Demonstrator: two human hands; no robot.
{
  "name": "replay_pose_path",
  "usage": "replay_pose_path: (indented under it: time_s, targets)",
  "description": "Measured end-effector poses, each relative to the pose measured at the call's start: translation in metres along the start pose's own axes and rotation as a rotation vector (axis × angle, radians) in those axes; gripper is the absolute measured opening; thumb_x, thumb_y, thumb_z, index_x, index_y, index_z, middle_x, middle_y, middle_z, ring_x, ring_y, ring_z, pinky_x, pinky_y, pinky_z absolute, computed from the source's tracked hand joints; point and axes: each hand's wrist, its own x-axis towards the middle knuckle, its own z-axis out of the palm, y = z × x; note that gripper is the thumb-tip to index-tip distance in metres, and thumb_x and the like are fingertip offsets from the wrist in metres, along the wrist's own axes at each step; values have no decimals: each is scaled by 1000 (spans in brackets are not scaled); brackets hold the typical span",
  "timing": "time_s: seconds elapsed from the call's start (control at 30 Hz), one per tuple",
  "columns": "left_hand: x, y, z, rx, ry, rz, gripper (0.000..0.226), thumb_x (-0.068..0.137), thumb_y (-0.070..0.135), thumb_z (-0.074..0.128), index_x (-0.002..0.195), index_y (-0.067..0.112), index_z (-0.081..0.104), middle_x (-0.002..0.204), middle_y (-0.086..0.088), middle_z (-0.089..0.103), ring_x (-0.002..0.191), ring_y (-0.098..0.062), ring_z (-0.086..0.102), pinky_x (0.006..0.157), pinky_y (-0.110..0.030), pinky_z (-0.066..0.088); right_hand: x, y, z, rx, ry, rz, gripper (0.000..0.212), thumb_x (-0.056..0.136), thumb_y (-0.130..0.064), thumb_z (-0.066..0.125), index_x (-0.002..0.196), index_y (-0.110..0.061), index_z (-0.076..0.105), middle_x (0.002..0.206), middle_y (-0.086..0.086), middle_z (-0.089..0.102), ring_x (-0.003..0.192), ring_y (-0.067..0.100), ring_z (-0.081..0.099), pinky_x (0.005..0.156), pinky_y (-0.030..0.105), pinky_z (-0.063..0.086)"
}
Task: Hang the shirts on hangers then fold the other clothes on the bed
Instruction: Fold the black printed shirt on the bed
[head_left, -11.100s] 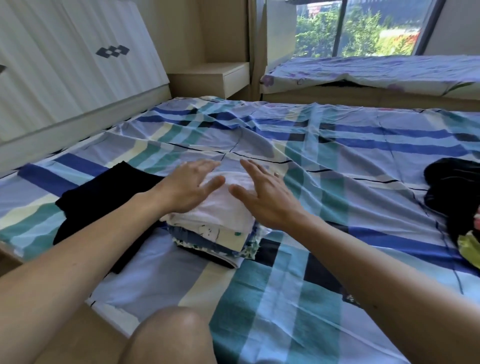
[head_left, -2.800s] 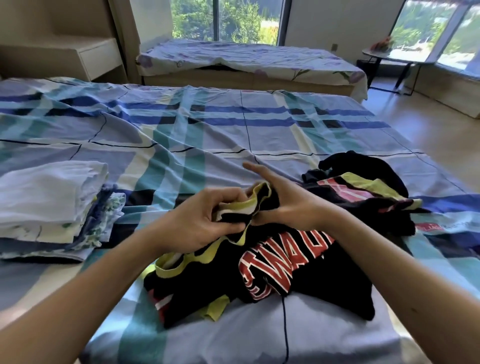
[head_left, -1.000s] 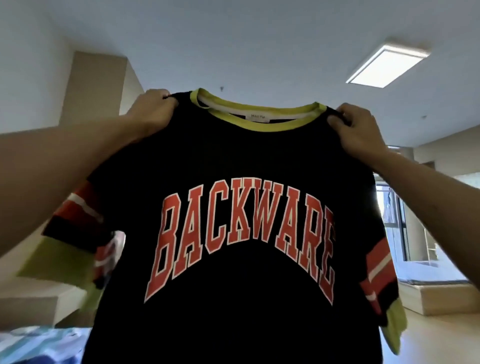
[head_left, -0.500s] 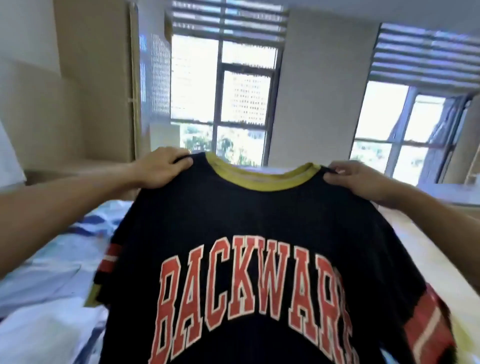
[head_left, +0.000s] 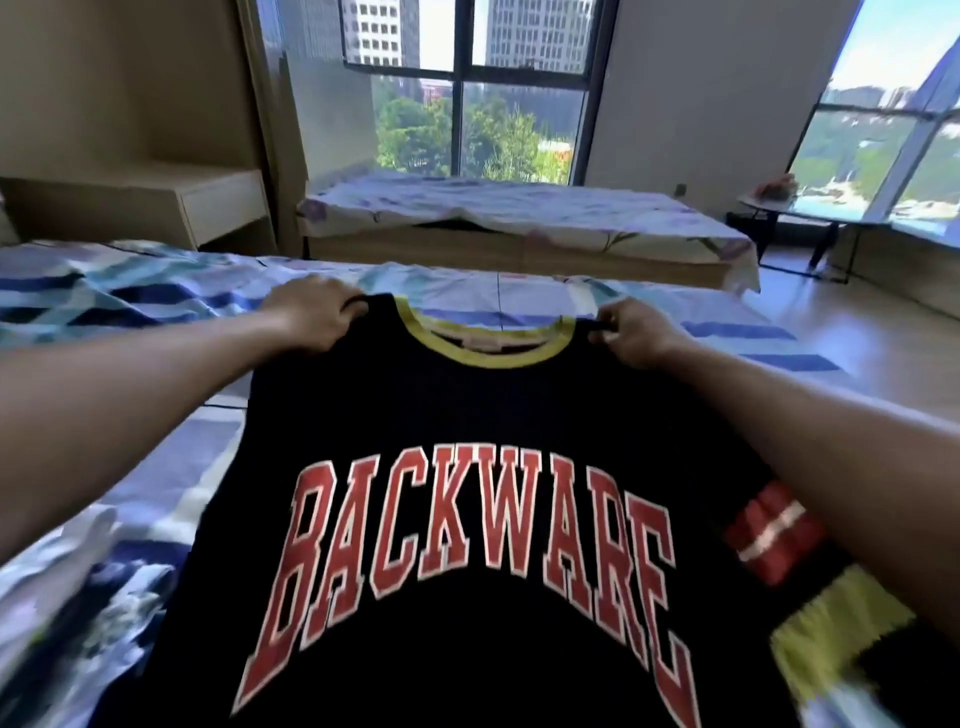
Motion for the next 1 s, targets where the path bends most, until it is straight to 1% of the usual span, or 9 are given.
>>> replay_pose_path:
  time_s: [0.13,0.2,0.3,0.43,0.57,0.67,0.77,0.9,1.0]
  targets:
    - [15,11,33,293,-41,-181,33,101,35,44,123,17,62,131,-16,60,122,-36,55,95,-39,40,19,8,45,-71,109,82,23,93,-35,66,108,-18,62,119,18,65,113,36,60,95,41,49]
    - [10,25,56,430,-147,-248,41,94,32,52,133,16,52,139,-15,50,129,-35,44,108,-42,31,14,23,66,-99,-6,120,43,94,-44,64,126,-17,56,134,18,58,125,37,54,104,45,45]
    - [-8,67,85,297,-174,-139,54,89,37,61,137,16,46,142,-16,43,134,-36,35,110,-45,29,-6,46,60,-140,-171,141,63,98,-47,59,145,-8,43,148,16,47,132,33,48,105,37,41]
    - [-50,169,103,-87,-179,195,48,94,46,55,134,20,51,138,-12,48,132,-34,41,110,-45,34,-58,95,24,-46,-386,309,51,93,-38,70,123,2,59,94,15,61,79,26,58,60,29,48]
    - [-87,256,124,-295,-320,369,50,100,45,47,142,19,46,144,-7,45,135,-30,41,112,-46,34,-118,133,16,-292,-603,381,35,81,-45,79,75,-15,62,70,1,57,59,15,51,51,22,39]
    - [-100,287,140,-349,-400,325,59,102,44,43,153,16,33,160,-5,28,148,-27,25,119,-45,27,-141,142,9,-415,-575,423,39,73,-48,84,68,-15,64,68,-1,58,60,16,53,53,26,38]
    - [-111,295,149,-341,-458,265,69,102,46,43,159,16,17,167,-6,7,154,-26,9,123,-45,18,-150,150,-8,-259,-551,468,32,74,-35,87,64,-12,66,64,-1,60,57,15,53,52,21,39]
    - [-115,290,159,-302,-515,258,77,101,52,41,160,19,3,168,-6,-9,155,-27,0,125,-44,12,-149,167,-49,226,-260,609,15,84,-12,78,82,-12,63,72,6,58,60,16,55,48,20,44]
    - [-119,291,166,-196,-530,294,76,102,54,36,160,20,0,168,-8,-10,155,-26,-4,126,-44,8,-142,179,-63,517,103,710,20,86,-10,77,98,-12,62,89,9,66,68,17,61,54,27,52]
